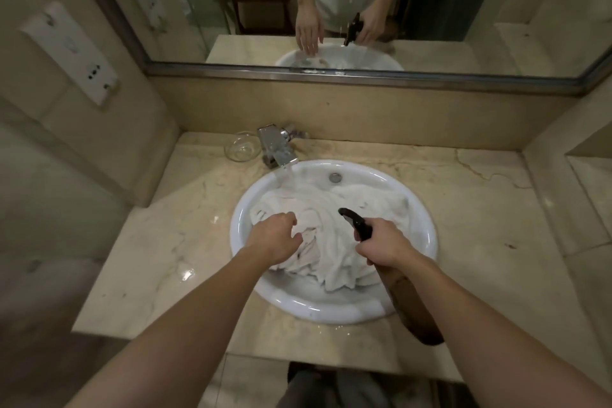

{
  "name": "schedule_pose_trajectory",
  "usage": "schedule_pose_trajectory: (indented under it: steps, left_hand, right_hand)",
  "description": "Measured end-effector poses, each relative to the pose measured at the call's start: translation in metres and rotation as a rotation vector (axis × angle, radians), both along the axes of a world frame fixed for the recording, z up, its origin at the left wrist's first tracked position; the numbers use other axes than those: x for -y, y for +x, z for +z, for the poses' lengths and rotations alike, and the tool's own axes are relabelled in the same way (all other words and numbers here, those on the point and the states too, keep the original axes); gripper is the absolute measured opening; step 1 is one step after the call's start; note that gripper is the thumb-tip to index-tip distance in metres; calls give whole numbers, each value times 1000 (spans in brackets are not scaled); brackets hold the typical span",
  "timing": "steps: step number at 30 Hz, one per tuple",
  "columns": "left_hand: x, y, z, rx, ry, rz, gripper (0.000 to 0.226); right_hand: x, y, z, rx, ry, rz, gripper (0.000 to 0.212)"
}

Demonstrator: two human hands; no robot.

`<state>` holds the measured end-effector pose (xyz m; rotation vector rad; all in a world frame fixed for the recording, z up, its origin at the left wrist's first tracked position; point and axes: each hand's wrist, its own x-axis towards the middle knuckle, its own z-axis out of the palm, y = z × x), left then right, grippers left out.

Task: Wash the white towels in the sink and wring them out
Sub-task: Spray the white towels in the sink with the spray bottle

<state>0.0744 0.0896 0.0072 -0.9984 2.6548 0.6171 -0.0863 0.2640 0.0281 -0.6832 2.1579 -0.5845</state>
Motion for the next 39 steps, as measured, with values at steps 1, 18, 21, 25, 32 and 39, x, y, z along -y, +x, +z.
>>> schedule_pose_trajectory:
  steps: [1, 18, 21, 25, 32, 39]
  left_hand:
    - [0, 3, -1, 2, 2, 2, 41]
    - [-18, 6, -18, 75, 52, 72, 39]
    - [-18, 6, -20, 84, 62, 74, 41]
    - [-19, 2, -24, 103, 92, 64, 50]
    - [-21, -7, -36, 155, 99, 15, 52]
    - [-22, -19, -52, 207, 40, -73, 71]
  right_hand:
    - [0, 4, 0, 0, 18, 4, 18]
    - [-15, 11, 6, 287, -39, 72, 28]
    - [-24, 9, 9, 279, -32, 44, 18]
    - [-32, 7, 9, 194, -24, 40, 11]
    - [-35, 2, 4, 192, -7, 19, 12]
    - [-55, -16, -11, 138, 55, -111, 27]
